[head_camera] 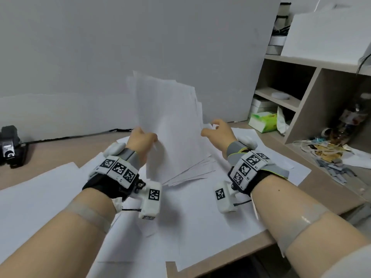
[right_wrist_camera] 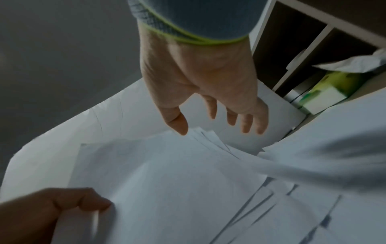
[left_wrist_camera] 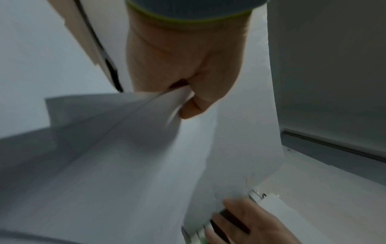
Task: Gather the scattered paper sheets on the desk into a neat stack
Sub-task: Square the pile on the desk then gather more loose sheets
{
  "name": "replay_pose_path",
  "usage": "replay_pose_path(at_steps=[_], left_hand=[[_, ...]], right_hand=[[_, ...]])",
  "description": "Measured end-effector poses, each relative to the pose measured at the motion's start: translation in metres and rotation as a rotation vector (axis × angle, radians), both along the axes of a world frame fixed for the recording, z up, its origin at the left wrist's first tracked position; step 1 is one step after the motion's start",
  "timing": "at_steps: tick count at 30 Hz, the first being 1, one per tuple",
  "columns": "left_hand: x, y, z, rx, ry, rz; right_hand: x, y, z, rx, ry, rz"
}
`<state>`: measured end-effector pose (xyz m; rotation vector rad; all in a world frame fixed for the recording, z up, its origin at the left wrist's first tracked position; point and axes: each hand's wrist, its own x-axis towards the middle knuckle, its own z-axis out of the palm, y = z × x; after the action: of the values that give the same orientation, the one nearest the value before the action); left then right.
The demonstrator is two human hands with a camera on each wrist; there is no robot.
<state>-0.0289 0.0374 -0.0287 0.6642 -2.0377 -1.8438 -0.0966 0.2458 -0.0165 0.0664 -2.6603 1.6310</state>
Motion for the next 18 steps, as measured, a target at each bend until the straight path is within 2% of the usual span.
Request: replay_pose_path(at_steps=[5,10,14,18], left_hand=[[-0.017,-0.050,0.023,0.023,0.172,0.013],[-0.044,-0.078,0.025,-0.023,0.289,0.018],[-0.059,-0.086,0.010,-0.080,0.322,0.036],[-0.064,-0.088,-0.005,-0.139,0.347,0.026]], right_hand=[[-0.031,-0.028,0.007,-0.248,0.052,-0.032],[-0.058,-0.058,0.019,-0.472,0.223,-0.007],[-0.073,-0.081,0.015,-0.540,0.335,-0.020],[-0.080,-0.096,0.006,-0.524,0.365,0.015]])
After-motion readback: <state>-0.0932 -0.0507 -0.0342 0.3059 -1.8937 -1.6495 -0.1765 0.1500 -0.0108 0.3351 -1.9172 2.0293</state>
